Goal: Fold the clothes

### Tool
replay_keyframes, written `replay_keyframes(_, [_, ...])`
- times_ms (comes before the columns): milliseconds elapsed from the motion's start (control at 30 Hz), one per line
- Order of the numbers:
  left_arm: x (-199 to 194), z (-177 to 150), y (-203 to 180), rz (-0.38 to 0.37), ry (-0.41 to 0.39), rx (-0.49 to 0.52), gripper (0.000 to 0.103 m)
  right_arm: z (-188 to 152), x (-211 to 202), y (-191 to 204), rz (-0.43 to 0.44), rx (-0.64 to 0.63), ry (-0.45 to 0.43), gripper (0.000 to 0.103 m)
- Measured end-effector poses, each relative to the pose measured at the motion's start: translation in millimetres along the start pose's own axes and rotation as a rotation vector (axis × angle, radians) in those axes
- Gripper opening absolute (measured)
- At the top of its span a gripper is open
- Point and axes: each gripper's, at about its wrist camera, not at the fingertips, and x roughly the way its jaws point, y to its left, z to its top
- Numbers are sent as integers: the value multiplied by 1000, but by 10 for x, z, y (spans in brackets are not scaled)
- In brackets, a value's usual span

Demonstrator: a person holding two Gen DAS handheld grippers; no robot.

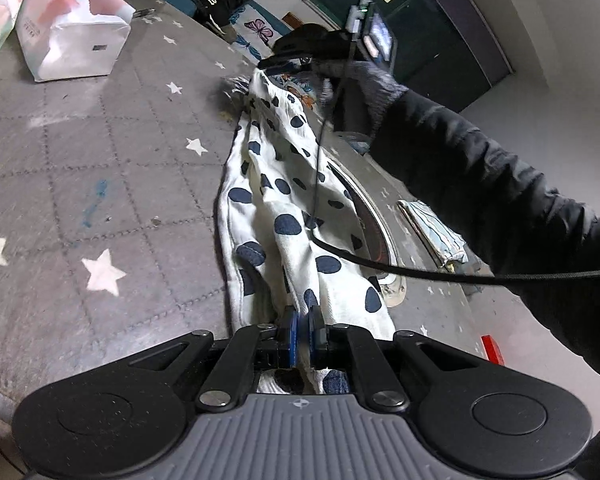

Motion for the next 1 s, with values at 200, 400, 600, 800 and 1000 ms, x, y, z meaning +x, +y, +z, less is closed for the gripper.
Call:
replay_keyframes(200, [-34, -23, -34, 18, -10, 16, 6, -16, -523, -27, 32, -84, 9, 17])
replay_keyframes(400, [-113, 0, -105, 43, -35, 50, 9, -400, -1119, -107, 25, -221, 37, 32])
replay_keyframes(600, [-72, 270, -236, 107, -107, 131, 19, -1041, -1594, -164, 65, -314, 94, 39])
replay_keyframes(800, [355, 676, -237, 202, -119, 203, 34, -1739, -2013, -12, 156, -413, 105, 44])
replay_keyframes(1000, [875, 966, -121, 281, -69, 242, 39, -2109, -2333, 192, 223, -467, 68, 51])
